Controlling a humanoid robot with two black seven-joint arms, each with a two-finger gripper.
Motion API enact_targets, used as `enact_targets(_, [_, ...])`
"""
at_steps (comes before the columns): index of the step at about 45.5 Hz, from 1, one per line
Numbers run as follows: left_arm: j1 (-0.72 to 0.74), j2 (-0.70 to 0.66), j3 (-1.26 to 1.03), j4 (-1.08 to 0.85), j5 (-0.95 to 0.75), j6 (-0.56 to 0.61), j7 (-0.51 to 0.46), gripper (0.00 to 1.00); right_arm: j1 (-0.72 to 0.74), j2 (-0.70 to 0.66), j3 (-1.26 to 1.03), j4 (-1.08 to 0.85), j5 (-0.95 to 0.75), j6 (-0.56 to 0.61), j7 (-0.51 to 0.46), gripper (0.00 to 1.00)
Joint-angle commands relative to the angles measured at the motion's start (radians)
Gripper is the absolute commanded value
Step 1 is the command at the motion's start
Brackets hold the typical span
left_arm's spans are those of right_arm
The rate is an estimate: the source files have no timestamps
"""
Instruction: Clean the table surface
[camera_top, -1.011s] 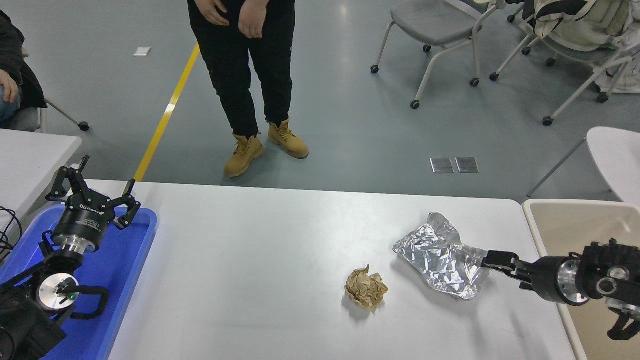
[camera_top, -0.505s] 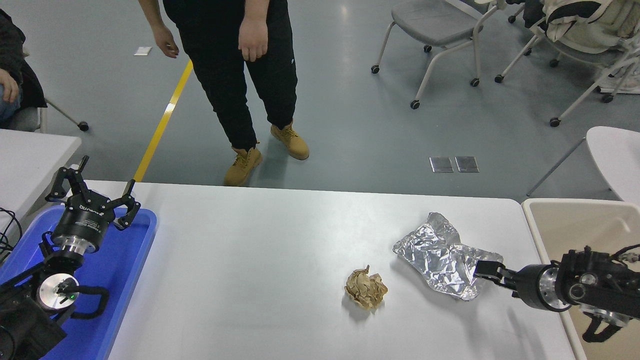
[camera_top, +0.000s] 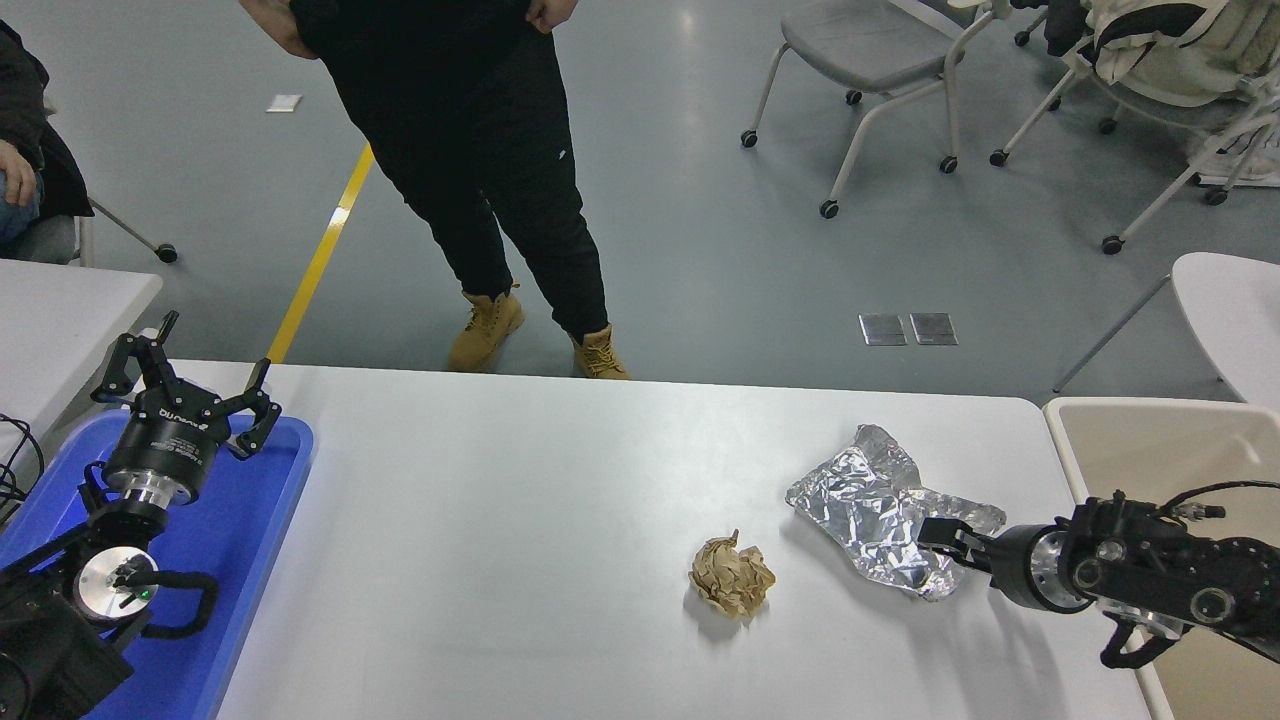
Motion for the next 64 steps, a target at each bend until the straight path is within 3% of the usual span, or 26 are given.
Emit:
enact_targets(1, [0.0, 0.0, 0.0, 0.0, 0.0, 0.0, 0.0, 1.0, -0.001, 0.034, -0.003, -0.037, 0.0, 0.001, 0.0, 0.86])
enact_targets(5, [0.0, 0.0, 0.0, 0.001, 0.0, 0.0, 0.0, 1.0, -0.001, 0.035, -0.004, -0.053, 0.0, 0.001, 0.0, 0.82])
enact_targets(8, [0.0, 0.0, 0.0, 0.0, 0.0, 0.0, 0.0, 1.0, 0.001, 0.037, -0.01, -0.056, 0.0, 0.005, -0.008, 0.69])
enact_targets(11, [0.0, 0.0, 0.0, 0.0, 0.0, 0.0, 0.0, 1.0, 0.004, 0.037, -0.012, -0.056, 0.0, 0.013, -0.047, 0.46])
enact_targets(15, [0.0, 0.0, 0.0, 0.0, 0.0, 0.001, 0.0, 1.0, 0.01, 0.037, -0.01, -0.054, 0.002, 0.034, -0.155, 0.05])
enact_targets(16, [0.0, 0.0, 0.0, 0.0, 0.0, 0.0, 0.0, 1.0, 0.011, 0.037, -0.009, -0.054, 0.003, 0.05, -0.185, 0.0])
enact_targets(20, [0.0, 0.0, 0.0, 0.0, 0.0, 0.0, 0.0, 1.0, 0.015, 0.035, 0.008, -0.048, 0.005, 0.085, -0.253, 0.0])
enact_targets(46, [0.0, 0.0, 0.0, 0.0, 0.0, 0.0, 0.0, 1.0, 0.056, -0.035, 0.089, 0.065, 0.008, 0.105, -0.287, 0.0])
enact_targets(64, [0.0, 0.0, 0.0, 0.0, 0.0, 0.0, 0.0, 1.0, 0.231, -0.387, 0.065, 0.329, 0.057, 0.211, -0.288, 0.0])
